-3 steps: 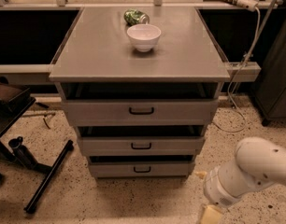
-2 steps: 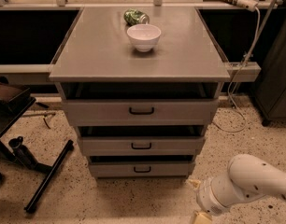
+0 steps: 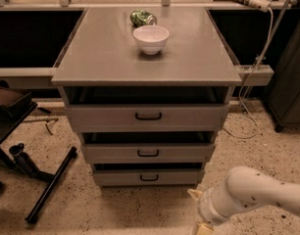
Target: Open bottom drawer
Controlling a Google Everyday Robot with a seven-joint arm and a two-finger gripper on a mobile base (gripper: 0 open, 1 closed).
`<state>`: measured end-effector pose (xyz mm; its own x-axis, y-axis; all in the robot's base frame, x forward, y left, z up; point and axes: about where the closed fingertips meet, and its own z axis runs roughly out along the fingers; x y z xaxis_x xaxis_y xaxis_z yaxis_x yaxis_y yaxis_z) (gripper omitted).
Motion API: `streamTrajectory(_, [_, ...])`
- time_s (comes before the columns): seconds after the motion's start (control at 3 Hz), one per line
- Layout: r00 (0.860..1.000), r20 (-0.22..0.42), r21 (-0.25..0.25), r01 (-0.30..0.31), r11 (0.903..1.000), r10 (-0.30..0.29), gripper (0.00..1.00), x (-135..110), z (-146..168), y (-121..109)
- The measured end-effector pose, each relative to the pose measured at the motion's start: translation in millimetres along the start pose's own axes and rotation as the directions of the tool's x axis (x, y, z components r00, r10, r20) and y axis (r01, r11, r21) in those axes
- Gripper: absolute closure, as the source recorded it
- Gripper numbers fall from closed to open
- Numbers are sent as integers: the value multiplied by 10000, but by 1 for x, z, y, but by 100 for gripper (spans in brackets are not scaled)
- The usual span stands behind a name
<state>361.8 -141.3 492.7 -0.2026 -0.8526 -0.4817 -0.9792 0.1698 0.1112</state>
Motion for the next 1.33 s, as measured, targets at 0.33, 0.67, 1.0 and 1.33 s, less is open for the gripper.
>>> streamTrajectory(0.33, [9948,-74,105,1015,9948,-1014,0,4,60,-34])
streamTrajectory(0.67, [9834,279,72,1790,9838,-1792,0,3,139,-86])
streamTrajectory(1.0, [9834,279,72,1791,9838,-1792,0,3,139,-87])
streamTrajectory(1.33, [9803,364,276,1932,9808,-1941,0,-5,148,-104])
